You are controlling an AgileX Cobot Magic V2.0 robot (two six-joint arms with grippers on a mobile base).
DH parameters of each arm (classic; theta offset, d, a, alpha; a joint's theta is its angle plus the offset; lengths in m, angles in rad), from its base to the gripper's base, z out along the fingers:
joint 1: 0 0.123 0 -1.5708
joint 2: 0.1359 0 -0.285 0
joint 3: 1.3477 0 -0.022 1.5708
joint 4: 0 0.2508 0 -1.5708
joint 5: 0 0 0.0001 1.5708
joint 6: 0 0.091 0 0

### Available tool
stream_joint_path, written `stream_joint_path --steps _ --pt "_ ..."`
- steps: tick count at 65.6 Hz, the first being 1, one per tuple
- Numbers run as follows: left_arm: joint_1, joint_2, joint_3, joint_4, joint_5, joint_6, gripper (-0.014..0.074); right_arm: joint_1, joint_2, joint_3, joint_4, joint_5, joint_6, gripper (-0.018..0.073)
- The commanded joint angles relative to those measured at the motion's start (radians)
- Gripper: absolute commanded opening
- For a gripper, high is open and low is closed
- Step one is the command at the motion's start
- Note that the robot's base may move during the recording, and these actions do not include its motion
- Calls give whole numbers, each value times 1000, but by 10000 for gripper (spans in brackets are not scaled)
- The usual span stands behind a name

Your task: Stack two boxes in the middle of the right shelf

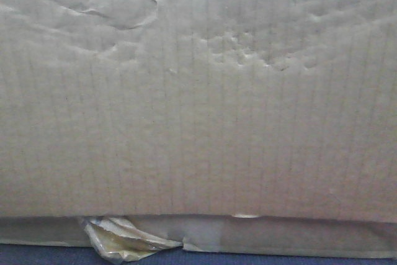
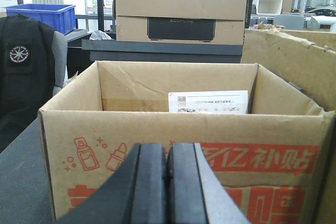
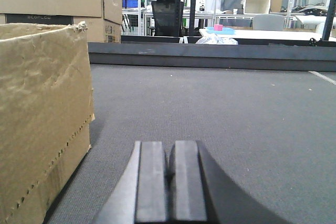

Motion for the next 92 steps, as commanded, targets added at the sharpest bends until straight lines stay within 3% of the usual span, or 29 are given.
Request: stream_joint_path --steps 1,56,69,73,80,92 --pt "2 -5 -2 5 -8 -10 -111 -1 -3 0 4 -23 -2 -162" --pt "2 -5 -2 16 -59 -6 -111 -1 -3 0 4 -23 -2 -162" --pt "2 -5 -5 0 -82 -6 -111 -1 -3 0 4 -23 -2 -162" --pt "2 -5 -24 -35 -77 -6 -111 -1 -3 0 4 -23 -2 -162" --pt "2 -5 -98 -62 6 -6 -111 -1 -3 0 4 -23 -2 -162" --pt "2 35 -338 -55 396 0 -111 -1 -3 0 4 -23 -2 -162"
